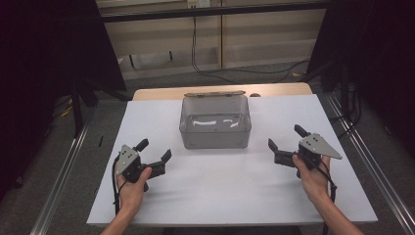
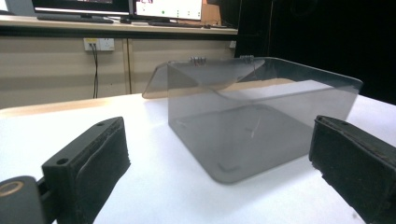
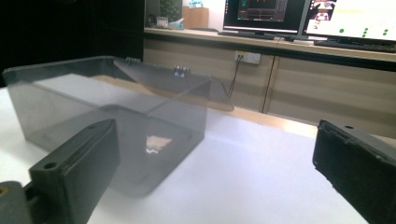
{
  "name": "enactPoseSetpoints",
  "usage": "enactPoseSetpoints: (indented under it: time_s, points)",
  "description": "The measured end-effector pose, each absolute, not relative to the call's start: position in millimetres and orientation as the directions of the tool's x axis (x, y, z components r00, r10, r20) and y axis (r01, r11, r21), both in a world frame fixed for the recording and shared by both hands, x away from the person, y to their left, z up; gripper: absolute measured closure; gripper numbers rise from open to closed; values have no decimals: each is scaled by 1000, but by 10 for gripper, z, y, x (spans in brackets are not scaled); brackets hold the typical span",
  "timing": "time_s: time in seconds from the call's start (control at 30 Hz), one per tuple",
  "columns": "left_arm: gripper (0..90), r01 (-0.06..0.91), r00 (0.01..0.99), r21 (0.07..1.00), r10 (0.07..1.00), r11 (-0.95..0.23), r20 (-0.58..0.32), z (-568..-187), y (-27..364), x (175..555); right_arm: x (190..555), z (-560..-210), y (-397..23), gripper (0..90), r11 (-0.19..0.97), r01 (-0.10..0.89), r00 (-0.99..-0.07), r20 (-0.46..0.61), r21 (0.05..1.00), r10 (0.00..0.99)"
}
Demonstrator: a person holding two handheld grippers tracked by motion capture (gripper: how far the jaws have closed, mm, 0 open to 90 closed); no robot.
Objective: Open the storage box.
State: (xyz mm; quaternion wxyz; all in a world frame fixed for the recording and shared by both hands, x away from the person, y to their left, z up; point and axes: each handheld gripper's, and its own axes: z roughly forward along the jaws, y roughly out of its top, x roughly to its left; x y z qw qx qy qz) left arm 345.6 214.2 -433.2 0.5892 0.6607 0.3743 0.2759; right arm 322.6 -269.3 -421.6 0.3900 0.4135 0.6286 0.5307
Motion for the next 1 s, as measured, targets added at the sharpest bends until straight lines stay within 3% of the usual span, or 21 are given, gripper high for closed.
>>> enactPoseSetpoints:
  time_s: [0.6,0.73,1.0]
  points:
    - [32,230,516,973,850,-19,-105,-4368,2300,3025,2687,-4333,-2910,1,126,139,-276,-83,982,957]
    - [28,220,532,971,845,-88,-44,-4418,2294,2949,2583,-4403,-2934,0,103,168,-266,-55,980,962]
    - [29,249,547,967,831,-48,-100,-4423,2240,2991,2558,-4449,-2946,2,68,185,-219,-26,980,975]
